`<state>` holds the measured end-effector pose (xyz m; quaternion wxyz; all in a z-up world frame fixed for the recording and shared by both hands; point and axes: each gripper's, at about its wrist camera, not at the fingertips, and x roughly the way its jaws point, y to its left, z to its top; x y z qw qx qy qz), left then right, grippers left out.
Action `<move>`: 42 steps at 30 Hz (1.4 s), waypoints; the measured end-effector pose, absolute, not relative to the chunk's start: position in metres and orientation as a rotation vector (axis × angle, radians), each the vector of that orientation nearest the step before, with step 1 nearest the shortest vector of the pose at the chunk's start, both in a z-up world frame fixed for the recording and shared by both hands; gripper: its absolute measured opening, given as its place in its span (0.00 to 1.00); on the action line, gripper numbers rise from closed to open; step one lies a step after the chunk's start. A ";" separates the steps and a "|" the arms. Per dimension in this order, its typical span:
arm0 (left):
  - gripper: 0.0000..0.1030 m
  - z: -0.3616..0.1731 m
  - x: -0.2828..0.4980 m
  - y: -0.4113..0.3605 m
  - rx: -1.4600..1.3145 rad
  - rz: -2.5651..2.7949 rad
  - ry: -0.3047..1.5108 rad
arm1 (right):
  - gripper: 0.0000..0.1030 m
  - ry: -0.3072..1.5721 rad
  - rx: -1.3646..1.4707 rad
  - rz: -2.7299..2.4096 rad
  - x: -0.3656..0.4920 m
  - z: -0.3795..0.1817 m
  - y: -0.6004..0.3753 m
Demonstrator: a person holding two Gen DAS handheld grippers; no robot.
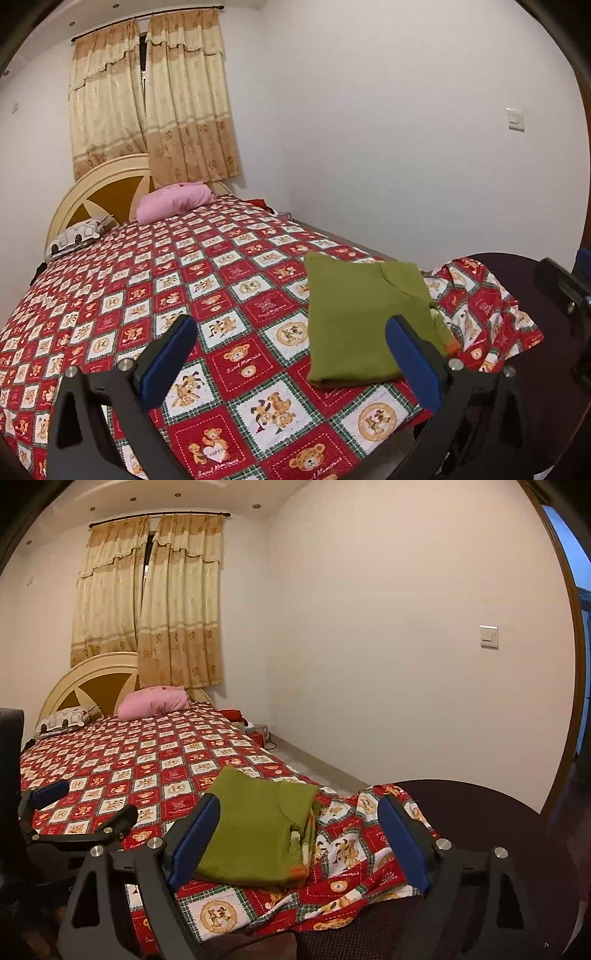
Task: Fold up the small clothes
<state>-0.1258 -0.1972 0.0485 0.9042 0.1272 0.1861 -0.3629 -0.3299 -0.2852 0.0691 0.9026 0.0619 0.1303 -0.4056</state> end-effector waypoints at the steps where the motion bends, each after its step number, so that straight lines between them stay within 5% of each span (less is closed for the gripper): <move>1: 1.00 0.048 -0.125 -0.198 0.266 -0.753 0.390 | 0.85 0.269 0.126 -0.841 -0.330 0.069 -0.286; 42: 1.00 0.039 -0.116 -0.200 0.280 -0.744 0.462 | 0.85 0.301 0.130 -0.861 -0.324 0.062 -0.288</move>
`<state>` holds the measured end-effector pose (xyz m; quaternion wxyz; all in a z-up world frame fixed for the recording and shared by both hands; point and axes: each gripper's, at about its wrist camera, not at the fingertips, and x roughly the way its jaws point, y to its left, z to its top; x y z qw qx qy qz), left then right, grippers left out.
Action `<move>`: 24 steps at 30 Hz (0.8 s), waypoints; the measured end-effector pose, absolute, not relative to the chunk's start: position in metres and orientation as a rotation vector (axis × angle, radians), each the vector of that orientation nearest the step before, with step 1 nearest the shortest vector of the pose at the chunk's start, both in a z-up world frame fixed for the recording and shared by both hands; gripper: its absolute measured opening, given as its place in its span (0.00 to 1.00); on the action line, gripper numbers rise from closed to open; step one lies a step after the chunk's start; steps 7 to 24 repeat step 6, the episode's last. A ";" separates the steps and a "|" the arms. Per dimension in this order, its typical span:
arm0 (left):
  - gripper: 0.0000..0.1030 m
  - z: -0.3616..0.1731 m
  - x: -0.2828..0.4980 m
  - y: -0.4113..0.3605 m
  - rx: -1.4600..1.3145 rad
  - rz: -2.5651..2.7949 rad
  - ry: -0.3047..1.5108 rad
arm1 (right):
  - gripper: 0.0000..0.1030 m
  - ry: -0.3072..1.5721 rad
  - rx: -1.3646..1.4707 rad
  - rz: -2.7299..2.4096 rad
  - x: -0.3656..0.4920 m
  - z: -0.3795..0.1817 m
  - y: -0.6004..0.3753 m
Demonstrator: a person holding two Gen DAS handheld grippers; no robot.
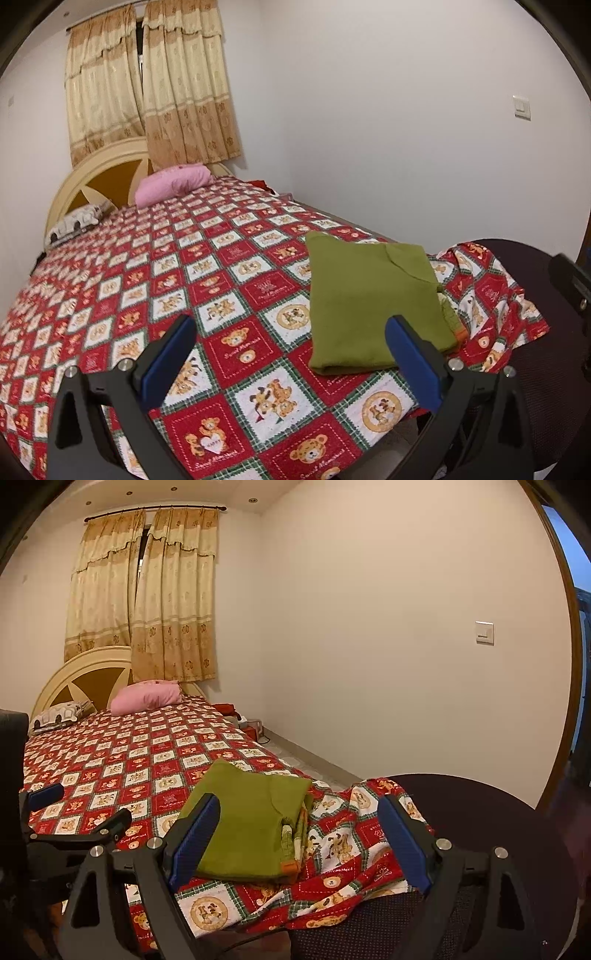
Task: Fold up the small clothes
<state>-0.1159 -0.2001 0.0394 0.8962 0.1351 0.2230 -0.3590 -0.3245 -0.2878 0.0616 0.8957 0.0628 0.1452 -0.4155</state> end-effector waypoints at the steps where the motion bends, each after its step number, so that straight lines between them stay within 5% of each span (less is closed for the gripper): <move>1: 1.00 0.039 -0.115 -0.199 0.272 -0.753 0.468 | 0.85 0.301 0.130 -0.861 -0.325 0.061 -0.288; 24: 1.00 0.037 -0.114 -0.200 0.288 -0.746 0.461 | 0.85 0.305 0.128 -0.867 -0.325 0.059 -0.290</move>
